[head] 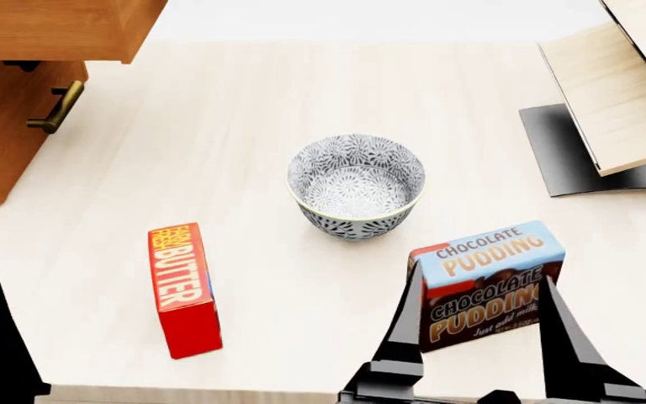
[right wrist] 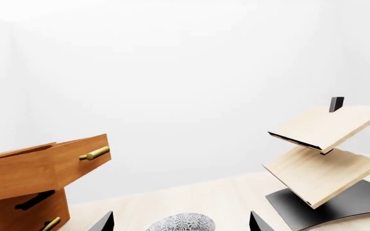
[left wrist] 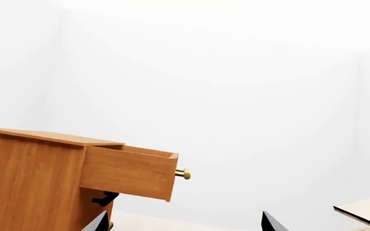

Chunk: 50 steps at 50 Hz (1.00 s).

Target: Close the top drawer of the cabinet.

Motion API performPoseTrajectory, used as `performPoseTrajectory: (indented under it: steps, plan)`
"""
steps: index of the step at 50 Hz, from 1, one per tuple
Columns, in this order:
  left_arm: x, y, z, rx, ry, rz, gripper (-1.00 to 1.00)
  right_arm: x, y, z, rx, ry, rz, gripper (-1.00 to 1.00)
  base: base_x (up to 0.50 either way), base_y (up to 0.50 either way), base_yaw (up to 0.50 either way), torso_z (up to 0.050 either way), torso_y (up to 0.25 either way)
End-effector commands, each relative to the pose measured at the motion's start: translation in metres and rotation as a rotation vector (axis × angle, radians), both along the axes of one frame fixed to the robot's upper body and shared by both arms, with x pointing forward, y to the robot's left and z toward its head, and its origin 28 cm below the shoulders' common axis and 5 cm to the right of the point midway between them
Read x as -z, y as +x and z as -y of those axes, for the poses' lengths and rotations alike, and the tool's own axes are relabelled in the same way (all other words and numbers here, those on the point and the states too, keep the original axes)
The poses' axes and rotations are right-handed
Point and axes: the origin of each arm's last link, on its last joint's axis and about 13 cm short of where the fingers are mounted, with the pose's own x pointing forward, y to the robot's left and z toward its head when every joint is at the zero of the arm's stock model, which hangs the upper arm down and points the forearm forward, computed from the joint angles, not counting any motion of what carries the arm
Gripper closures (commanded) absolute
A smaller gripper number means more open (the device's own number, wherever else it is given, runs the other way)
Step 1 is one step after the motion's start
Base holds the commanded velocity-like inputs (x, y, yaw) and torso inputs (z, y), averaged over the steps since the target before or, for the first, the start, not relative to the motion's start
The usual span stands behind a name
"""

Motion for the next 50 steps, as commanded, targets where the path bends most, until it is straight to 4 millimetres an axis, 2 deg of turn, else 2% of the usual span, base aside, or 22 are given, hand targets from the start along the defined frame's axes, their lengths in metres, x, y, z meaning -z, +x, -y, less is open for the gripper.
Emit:
performPoseTrajectory:
  steps: [1, 6, 47, 50]
  plan:
    - [-0.0093, -0.0062, -0.0001, -0.002, -0.007, 0.029, -1.00, -0.0063, -0.0034, 0.0006, 0.010, 0.015, 0.000, -1.00, 0.00, 0.00, 0.00, 0.000, 0.000]
    - [-0.0102, -0.0062, -0.0005, 0.006, -0.024, 0.020, -1.00, -0.0028, -0.0030, 0.0016, 0.005, 0.017, -0.011, -1.00, 0.11, 0.00, 0.00, 0.000, 0.000]
    - [-0.0096, -0.0067, 0.0027, 0.014, -0.008, 0.002, -1.00, -0.0042, -0.0030, 0.0021, 0.013, 0.036, -0.004, -1.00, 0.50, 0.00, 0.00, 0.000, 0.000]
    - [-0.0094, -0.0065, 0.0025, 0.014, -0.008, 0.000, -1.00, -0.0039, -0.0028, 0.0014, 0.011, 0.031, -0.013, -1.00, 0.11, 0.00, 0.00, 0.000, 0.000]
